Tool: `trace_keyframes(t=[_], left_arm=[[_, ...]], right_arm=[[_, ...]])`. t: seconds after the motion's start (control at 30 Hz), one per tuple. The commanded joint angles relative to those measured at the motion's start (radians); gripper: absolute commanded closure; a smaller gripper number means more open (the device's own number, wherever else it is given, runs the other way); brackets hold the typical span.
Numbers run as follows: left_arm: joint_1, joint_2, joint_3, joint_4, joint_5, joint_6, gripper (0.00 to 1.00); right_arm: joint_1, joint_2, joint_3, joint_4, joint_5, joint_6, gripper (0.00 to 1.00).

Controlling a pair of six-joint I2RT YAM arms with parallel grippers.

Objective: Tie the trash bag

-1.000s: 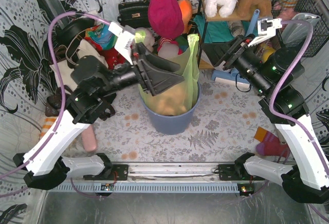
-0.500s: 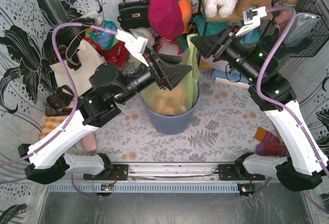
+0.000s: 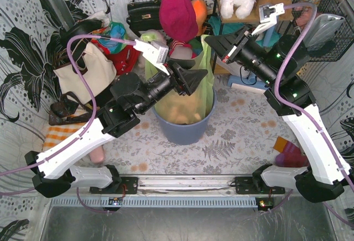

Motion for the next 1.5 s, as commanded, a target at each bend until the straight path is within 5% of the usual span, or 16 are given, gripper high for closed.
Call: trace_keyframes(t=[0.0,0.33,0.8,1.07,1.47], left_arm=[[-0.006,0.015,0.002,0.119,-0.043,0.053,0.37],[-0.006,0.045,0.018,0.156,-0.044,0.088,0.37],[-0.004,0.062,-0.012,0.238,-0.044,0.286,0.24],[0.087,0.082,0.027,0.22,0.288,0.311,0.23],[0.25,0.151,0.093,0.341,0.811,0.113,0.23]], right_arm=[[0.001,-0.019,0.041,0.043,-0.027,0.016,1.0],[0.001,-0.037,0.059,0.049,-0.079,0.056,1.0],[0.002,-0.094,0.029,0.003,-0.137,0.044,1.0],[0.002,-0.115,0.002,0.005,-0.193,0.026,1.0],[0.002,-0.125,-0.043,0.026,-0.244,0.027,1.0]])
